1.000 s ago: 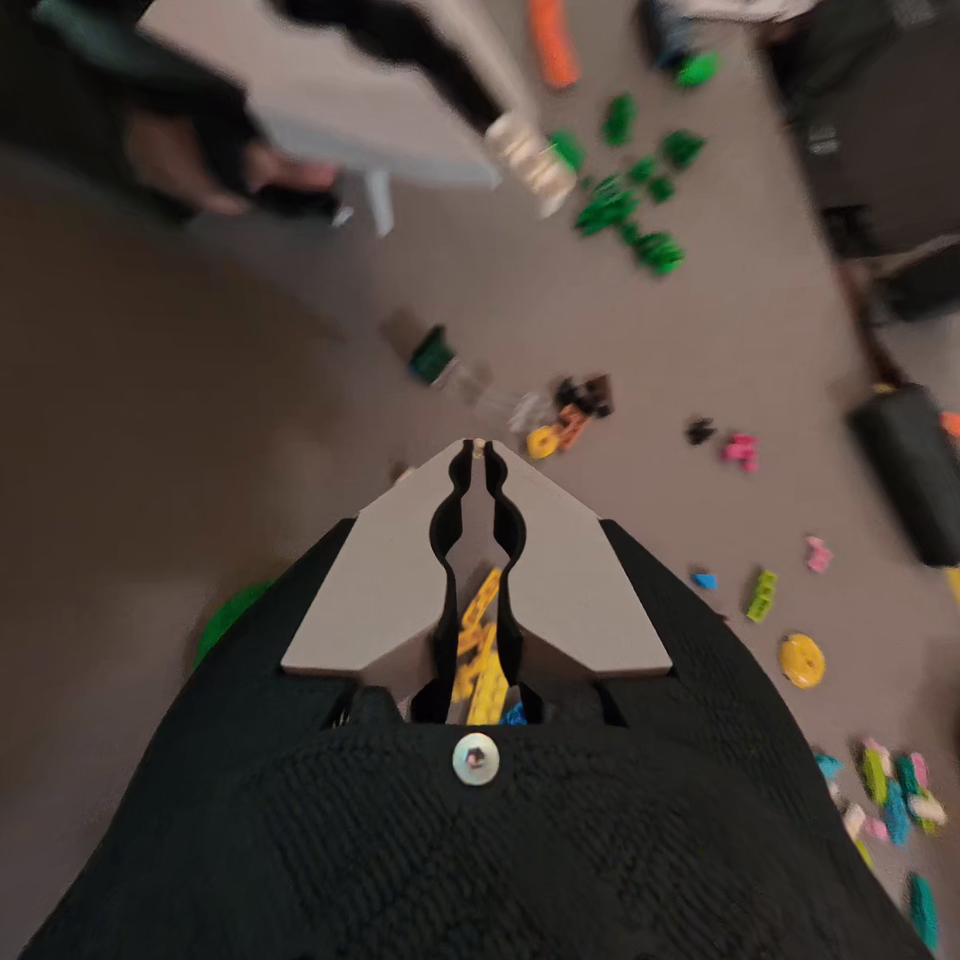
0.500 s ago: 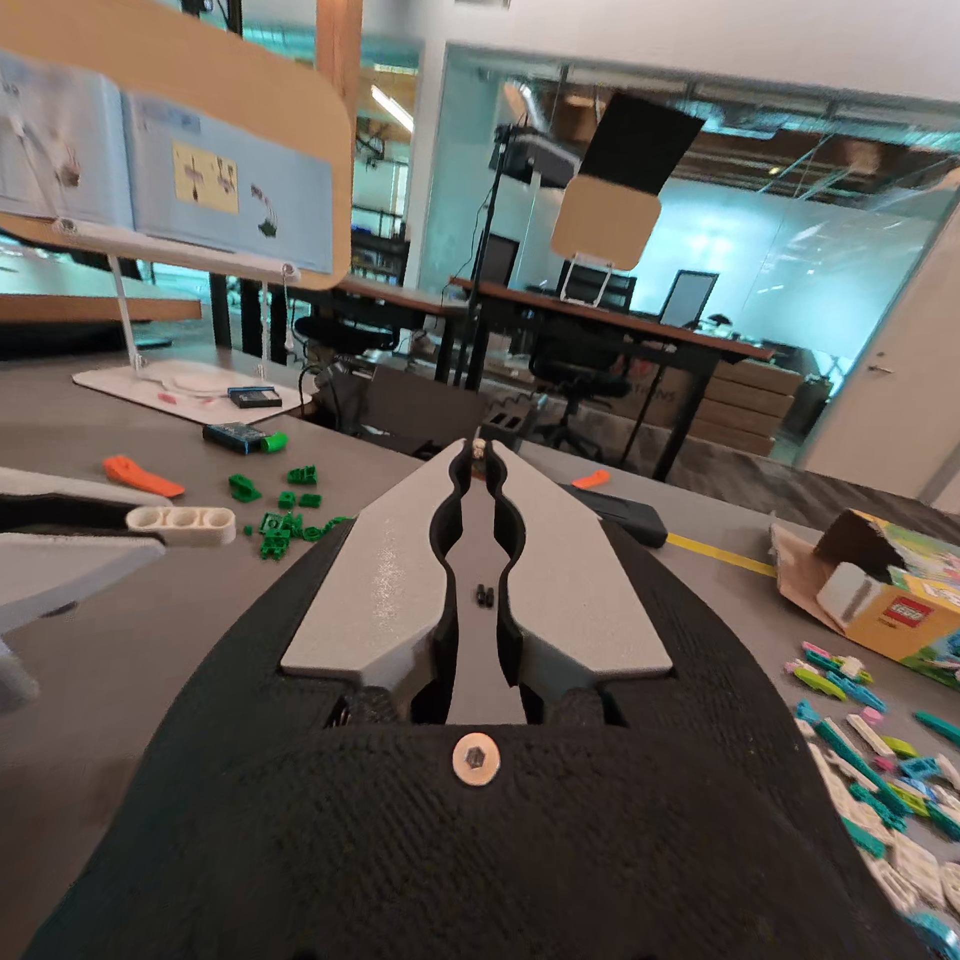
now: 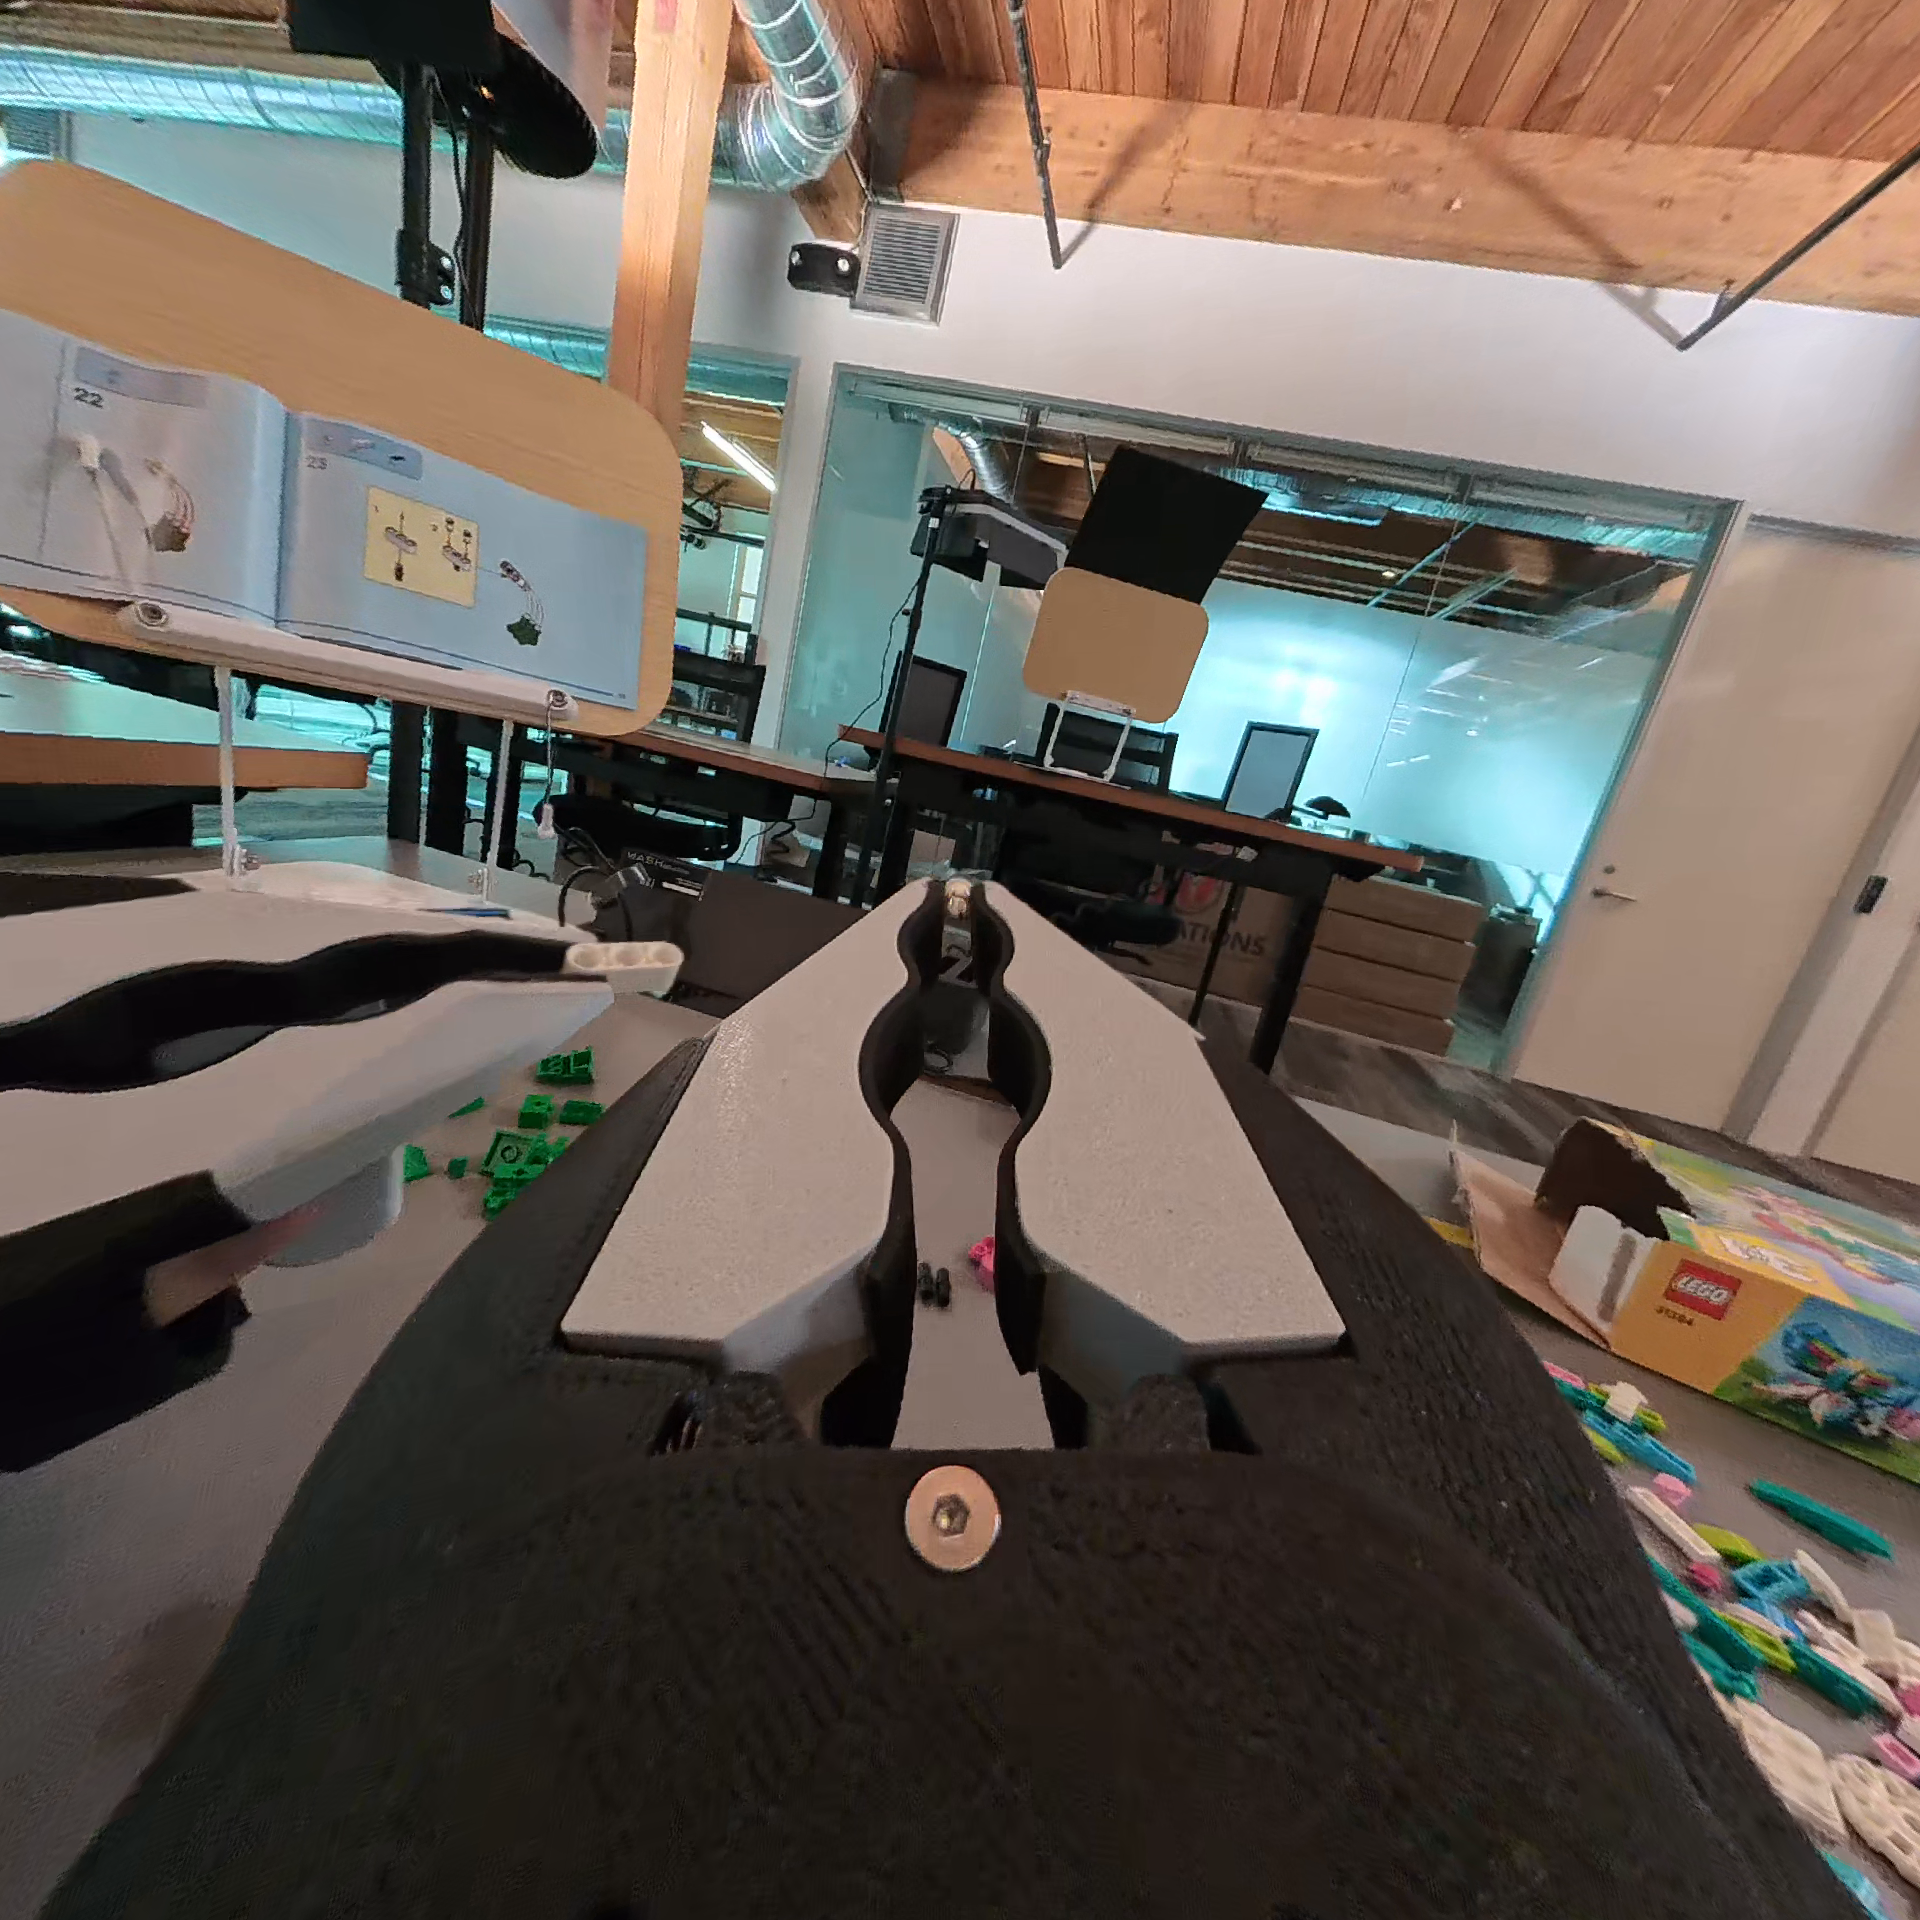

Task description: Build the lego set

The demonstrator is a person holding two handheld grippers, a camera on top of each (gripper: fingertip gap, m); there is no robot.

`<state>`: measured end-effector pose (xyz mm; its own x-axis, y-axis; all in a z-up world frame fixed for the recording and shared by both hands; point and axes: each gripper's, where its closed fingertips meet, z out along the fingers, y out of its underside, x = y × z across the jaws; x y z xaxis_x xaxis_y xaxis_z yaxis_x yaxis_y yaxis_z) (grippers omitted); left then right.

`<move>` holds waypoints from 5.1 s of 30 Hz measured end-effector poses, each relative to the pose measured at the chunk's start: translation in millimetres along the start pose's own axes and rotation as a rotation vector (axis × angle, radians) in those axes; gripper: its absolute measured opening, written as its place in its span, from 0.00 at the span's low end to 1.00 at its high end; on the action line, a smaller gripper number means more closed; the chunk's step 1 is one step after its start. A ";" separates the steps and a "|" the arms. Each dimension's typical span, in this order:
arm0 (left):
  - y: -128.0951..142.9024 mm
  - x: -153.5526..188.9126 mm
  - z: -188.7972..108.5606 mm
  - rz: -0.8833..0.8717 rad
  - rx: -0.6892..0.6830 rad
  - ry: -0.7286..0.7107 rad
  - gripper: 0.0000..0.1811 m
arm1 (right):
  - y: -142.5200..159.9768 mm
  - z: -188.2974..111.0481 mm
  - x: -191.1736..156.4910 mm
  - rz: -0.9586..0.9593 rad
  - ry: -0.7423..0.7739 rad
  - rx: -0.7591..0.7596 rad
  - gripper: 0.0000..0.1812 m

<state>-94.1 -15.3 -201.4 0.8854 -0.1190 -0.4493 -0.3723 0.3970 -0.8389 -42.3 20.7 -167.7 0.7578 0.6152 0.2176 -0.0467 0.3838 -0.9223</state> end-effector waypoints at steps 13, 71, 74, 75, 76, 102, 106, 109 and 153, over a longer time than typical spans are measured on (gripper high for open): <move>-14.9 11.1 -3.5 -0.246 0.077 0.098 0.03 | -2.9 -3.9 4.1 -0.014 0.032 0.038 0.02; -15.8 9.2 -5.4 -0.255 0.074 0.074 0.03 | 5.7 -4.0 7.6 0.018 0.053 0.032 0.02; -13.7 -5.0 -6.5 -0.190 0.053 -0.023 0.03 | 2.1 -6.1 14.5 0.030 0.081 0.048 0.02; -10.8 -7.8 -6.0 -0.166 0.033 -0.044 0.02 | 1.6 -6.2 15.8 0.035 0.083 0.050 0.02; -8.8 -8.5 -5.3 -0.162 0.021 -0.052 0.03 | 2.2 -5.8 16.2 0.040 0.079 0.046 0.02; -12.7 10.6 -3.1 -0.219 0.056 0.060 0.03 | 5.7 -3.3 8.4 0.107 0.018 0.039 0.02; -12.3 12.2 -2.7 -0.232 0.053 0.072 0.03 | 4.9 -3.3 7.9 0.103 0.017 0.042 0.02; -12.1 12.6 -2.7 -0.236 0.053 0.077 0.03 | 5.4 -3.0 6.8 0.110 0.009 0.041 0.02; -11.6 14.3 -2.6 -0.256 0.052 0.095 0.03 | -48.8 -26.8 -30.5 0.220 -0.287 0.357 0.02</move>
<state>-77.9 -23.9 -198.9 0.9180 -0.3049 -0.2536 -0.1230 0.3890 -0.9130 -45.7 -35.2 -138.0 0.4977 0.8533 0.1555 -0.4431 0.4043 -0.8002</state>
